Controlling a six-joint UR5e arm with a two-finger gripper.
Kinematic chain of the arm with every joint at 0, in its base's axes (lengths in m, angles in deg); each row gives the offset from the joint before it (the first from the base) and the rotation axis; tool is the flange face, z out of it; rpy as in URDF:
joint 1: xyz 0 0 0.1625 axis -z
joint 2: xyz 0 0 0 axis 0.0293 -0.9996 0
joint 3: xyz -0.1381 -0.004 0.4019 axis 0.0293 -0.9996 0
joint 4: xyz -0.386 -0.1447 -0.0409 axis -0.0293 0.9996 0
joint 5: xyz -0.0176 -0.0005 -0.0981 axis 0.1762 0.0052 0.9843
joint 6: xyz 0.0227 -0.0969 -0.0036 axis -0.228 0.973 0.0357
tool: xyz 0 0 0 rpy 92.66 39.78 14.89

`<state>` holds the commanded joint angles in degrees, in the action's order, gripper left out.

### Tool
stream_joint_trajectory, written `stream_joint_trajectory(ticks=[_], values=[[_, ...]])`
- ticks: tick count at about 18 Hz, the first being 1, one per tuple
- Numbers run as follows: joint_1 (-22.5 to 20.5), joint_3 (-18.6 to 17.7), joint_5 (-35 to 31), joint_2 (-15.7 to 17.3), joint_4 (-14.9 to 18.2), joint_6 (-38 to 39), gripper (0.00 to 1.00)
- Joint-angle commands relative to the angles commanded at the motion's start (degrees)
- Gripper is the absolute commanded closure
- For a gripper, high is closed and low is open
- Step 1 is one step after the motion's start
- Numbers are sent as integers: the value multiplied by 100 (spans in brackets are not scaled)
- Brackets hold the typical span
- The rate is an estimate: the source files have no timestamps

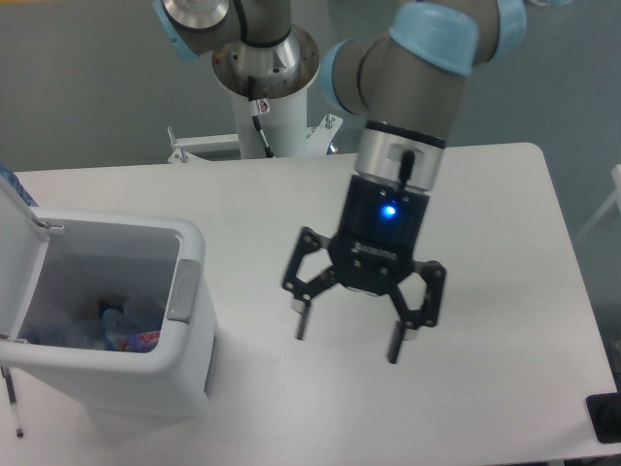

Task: Place the trash in the trash can

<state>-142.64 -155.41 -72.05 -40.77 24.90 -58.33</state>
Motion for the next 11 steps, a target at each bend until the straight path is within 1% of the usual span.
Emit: stream_joint_trajectory(ticks=[3,4,5,7,8,9,11], values=[[0,-79,-466,-44,271,-280,0],[0,-88,-624,-62,429,-464,0],[0,-114,-843,-53,700,-719,0],[-26,-184,-1475,-53,1350,-1394,0],[-139,-254,-1765,-53,1571,-1729,0],[-271,-307,-2021,-79,1730,-1967,0],[-334,-325,-2426,-158,1898,-2206,0]])
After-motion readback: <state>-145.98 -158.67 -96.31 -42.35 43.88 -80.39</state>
